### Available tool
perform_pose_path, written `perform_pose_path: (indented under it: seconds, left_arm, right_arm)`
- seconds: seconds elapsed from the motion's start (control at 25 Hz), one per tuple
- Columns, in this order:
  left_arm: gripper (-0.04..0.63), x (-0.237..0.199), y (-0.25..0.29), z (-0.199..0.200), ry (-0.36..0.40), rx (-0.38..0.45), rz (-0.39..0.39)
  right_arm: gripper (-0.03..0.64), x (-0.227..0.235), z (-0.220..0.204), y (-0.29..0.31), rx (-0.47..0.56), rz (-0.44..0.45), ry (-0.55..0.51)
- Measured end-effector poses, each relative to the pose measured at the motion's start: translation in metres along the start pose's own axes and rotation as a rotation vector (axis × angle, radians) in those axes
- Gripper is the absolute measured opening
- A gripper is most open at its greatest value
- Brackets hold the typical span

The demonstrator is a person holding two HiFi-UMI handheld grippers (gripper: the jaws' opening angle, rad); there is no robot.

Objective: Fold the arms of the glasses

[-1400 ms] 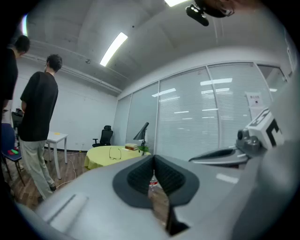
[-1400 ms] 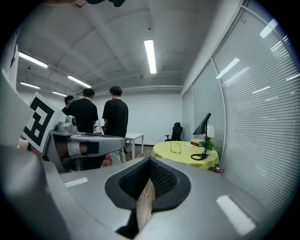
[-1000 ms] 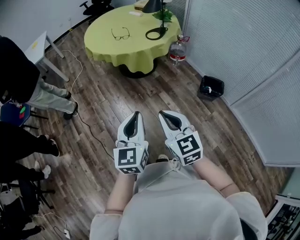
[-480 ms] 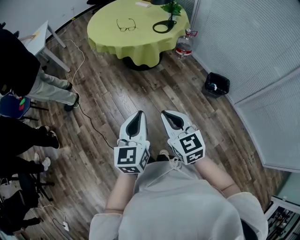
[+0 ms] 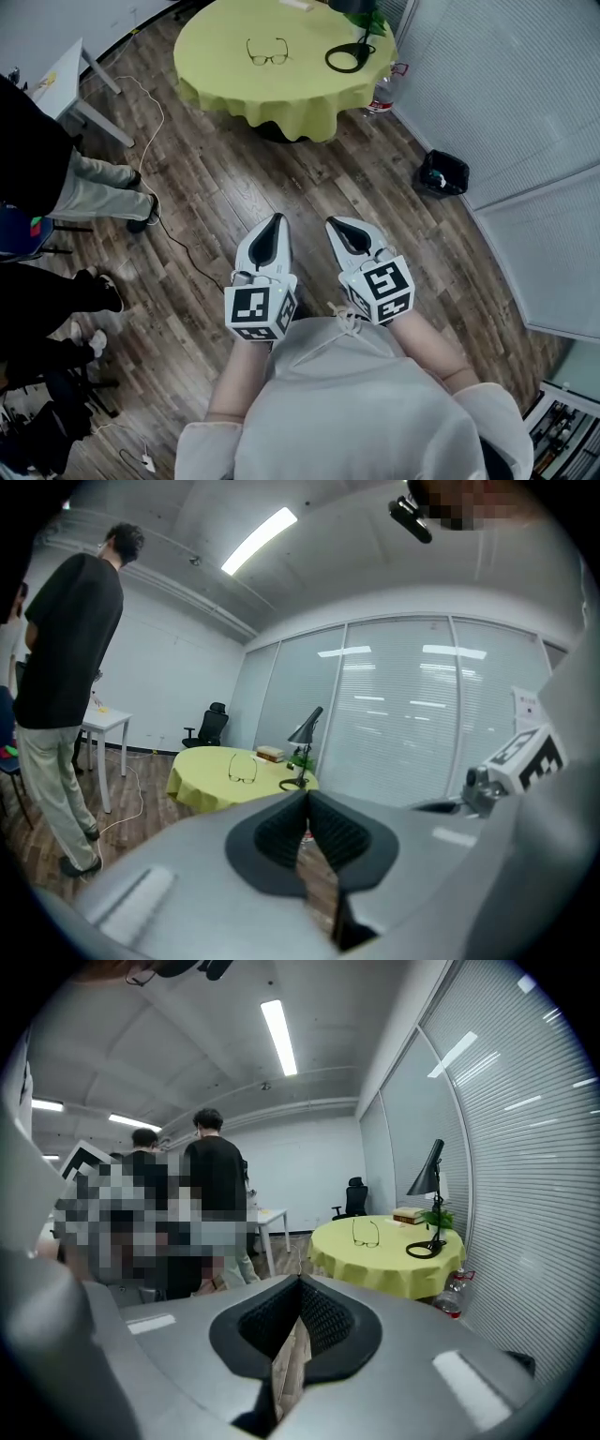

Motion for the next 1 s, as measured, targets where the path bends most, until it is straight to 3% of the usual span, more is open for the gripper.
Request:
perform_pose_path:
  seconds: [0.52, 0.76, 1.0]
  left_arm:
    - [0.006, -0.209, 0.099, 0.074, -0.002, -0.007, -0.014]
    - [0.006, -0.245, 0.144, 0.078, -0.025, -0.03, -0.003]
    - [0.006, -0.247, 0.221, 0.084, -0.013, -0.045, 0.002]
  right_arm:
    - [-0.002, -0.004, 0.099, 0.196, 0.03, -0.114, 0.018]
    - [-0.002, 0.02, 0.11, 0.241, 0.021, -0.113, 0.033]
    - [-0.002, 0.09, 0.123, 0.284, 0.025, -0.113, 0.047]
Point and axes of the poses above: the fingertips, and each gripper's own axes: y forward along the fingers, x to its right, z out of its top, the point moved 1 cm from there along -y, backward along the fingers, and after that the axes turned 10 degrees about z, right-handed, at the moved point
